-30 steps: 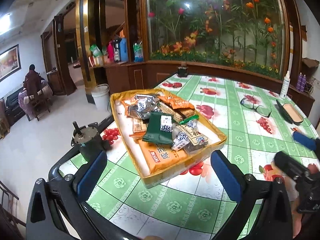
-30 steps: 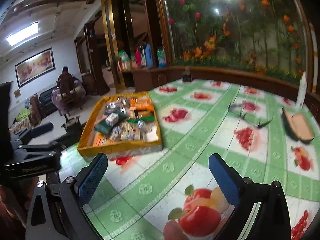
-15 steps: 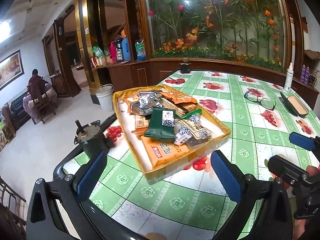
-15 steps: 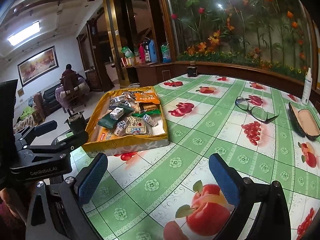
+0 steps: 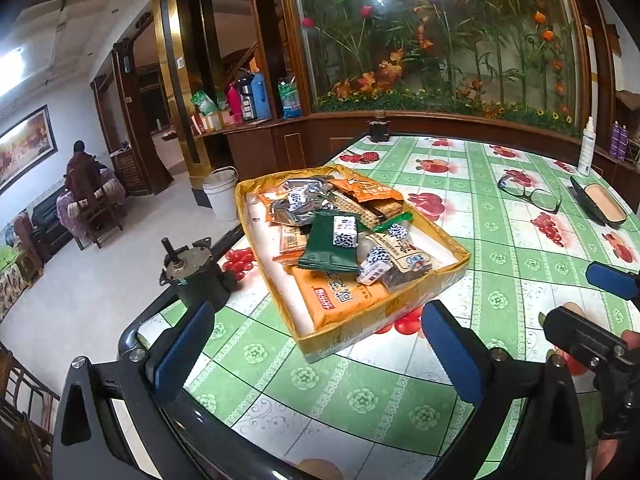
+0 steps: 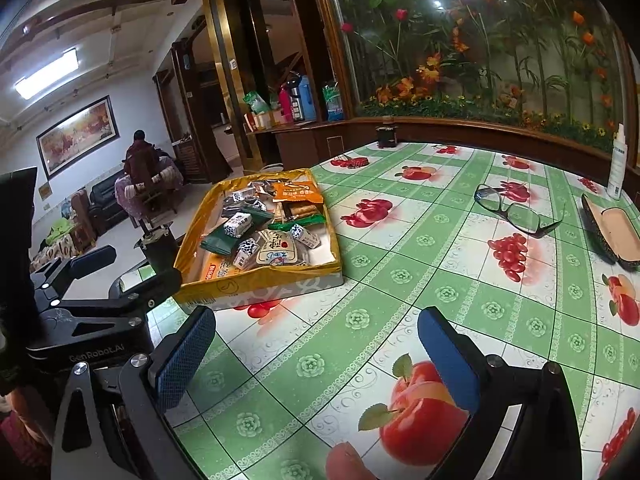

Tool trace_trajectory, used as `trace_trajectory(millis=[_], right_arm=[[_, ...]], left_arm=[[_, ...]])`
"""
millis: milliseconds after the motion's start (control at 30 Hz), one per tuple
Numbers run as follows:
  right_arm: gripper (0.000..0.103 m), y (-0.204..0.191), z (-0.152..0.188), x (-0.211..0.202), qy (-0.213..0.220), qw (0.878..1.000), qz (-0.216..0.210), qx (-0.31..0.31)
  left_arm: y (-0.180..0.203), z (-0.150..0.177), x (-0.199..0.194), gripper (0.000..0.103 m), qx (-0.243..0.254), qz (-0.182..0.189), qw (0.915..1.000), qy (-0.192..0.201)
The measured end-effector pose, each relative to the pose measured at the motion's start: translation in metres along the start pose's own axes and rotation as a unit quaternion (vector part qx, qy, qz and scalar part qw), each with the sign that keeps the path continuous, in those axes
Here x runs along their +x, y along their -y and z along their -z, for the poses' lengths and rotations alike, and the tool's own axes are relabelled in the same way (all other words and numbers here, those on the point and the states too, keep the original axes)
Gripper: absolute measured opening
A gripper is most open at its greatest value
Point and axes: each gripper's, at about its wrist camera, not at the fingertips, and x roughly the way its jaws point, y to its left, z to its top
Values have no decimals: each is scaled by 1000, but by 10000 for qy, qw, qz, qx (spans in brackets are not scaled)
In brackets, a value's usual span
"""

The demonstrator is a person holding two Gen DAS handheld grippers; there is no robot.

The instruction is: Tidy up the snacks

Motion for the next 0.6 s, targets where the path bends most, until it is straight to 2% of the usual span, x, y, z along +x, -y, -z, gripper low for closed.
trace_trajectory(millis=[600], right_arm=[[103, -5, 2, 0, -19, 9999, -69, -95]], left_arm=[[-8, 7, 17, 103, -149, -139, 9995, -260]])
